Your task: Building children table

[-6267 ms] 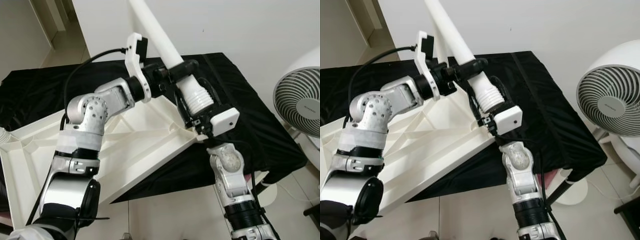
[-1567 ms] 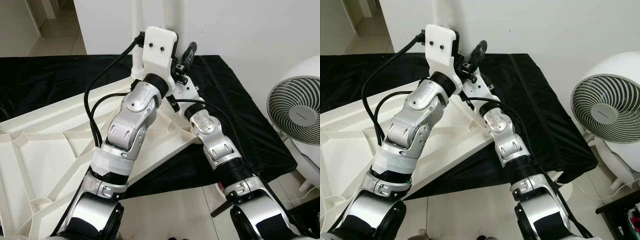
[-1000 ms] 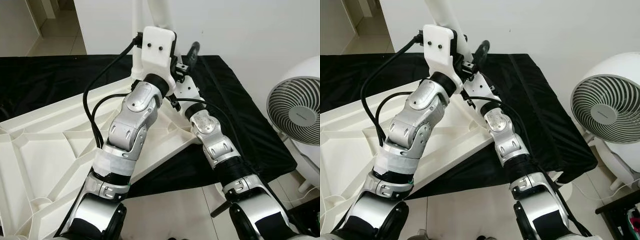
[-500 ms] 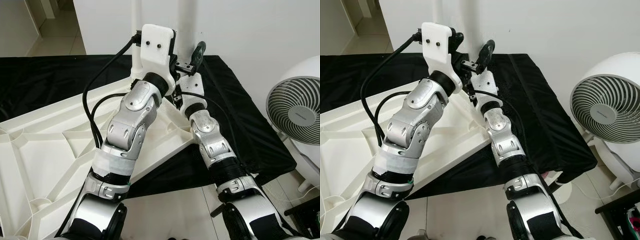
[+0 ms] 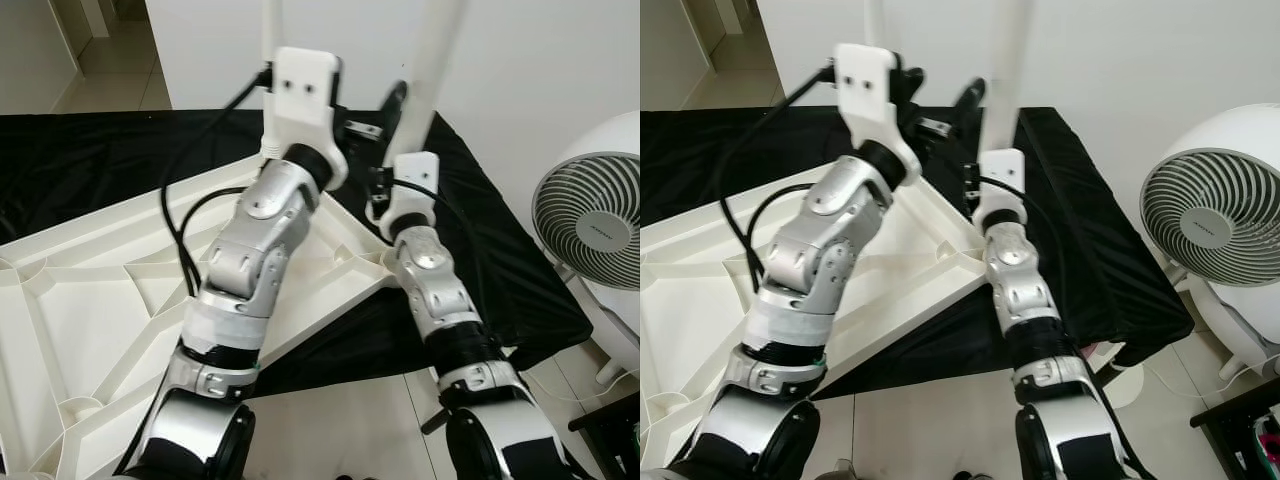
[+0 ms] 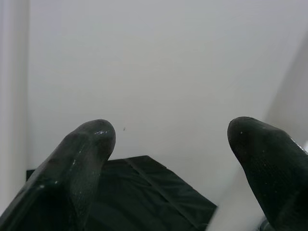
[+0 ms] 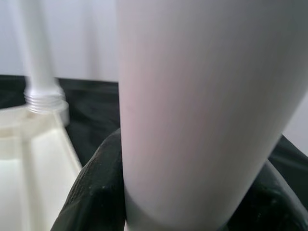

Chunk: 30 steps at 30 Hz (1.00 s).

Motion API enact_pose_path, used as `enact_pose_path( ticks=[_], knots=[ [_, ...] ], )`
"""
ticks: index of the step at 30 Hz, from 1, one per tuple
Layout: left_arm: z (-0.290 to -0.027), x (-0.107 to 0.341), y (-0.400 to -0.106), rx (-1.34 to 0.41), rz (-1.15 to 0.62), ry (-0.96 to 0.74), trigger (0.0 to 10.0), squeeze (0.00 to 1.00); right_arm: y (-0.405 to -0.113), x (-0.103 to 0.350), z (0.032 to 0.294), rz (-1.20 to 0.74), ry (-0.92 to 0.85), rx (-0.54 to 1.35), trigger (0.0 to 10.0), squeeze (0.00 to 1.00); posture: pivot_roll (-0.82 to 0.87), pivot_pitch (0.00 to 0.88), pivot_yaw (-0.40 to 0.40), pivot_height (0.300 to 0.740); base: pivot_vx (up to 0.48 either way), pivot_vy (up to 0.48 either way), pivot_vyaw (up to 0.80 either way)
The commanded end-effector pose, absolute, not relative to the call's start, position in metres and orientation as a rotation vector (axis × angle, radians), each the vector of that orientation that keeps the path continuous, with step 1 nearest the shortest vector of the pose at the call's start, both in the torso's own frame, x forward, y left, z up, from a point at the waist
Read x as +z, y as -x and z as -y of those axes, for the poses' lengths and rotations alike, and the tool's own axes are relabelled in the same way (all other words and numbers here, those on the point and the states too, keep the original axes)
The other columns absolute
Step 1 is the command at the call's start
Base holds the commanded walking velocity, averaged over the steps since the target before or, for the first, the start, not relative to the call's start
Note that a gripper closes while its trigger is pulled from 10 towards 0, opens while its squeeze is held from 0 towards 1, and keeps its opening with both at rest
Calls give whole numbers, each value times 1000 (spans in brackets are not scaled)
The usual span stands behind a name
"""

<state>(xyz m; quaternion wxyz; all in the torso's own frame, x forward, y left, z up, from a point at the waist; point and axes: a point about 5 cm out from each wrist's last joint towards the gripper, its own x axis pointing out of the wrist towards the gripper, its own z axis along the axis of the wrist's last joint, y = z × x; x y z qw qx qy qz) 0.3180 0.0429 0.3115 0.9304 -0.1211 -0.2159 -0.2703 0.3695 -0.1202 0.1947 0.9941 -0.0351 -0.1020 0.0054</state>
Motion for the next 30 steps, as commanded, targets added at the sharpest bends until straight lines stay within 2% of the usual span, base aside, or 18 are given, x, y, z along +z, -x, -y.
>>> enact_pose_path(
  ticks=[1,19,23,25,30],
  knots=[
    [-41,310,-314,-590,436,259,10000,0,-368,197,124,218,69,-3,10000,0,164,70,-39,740,0,0,0],
    [-59,258,-316,-508,338,30,10000,0,-343,196,130,301,58,30,10000,0,148,62,-37,740,0,0,0],
    [-60,234,-314,-520,296,-66,10000,0,-341,193,136,269,40,9,10000,0,148,58,-41,740,0,0,0],
    [-58,214,-311,-547,268,-181,10000,0,-339,192,141,255,32,2,10000,0,146,54,-41,740,0,0,0],
    [-57,204,-308,-566,255,-243,10000,0,-338,191,142,249,38,1,10000,0,145,53,-42,740,0,0,0]
  ],
)
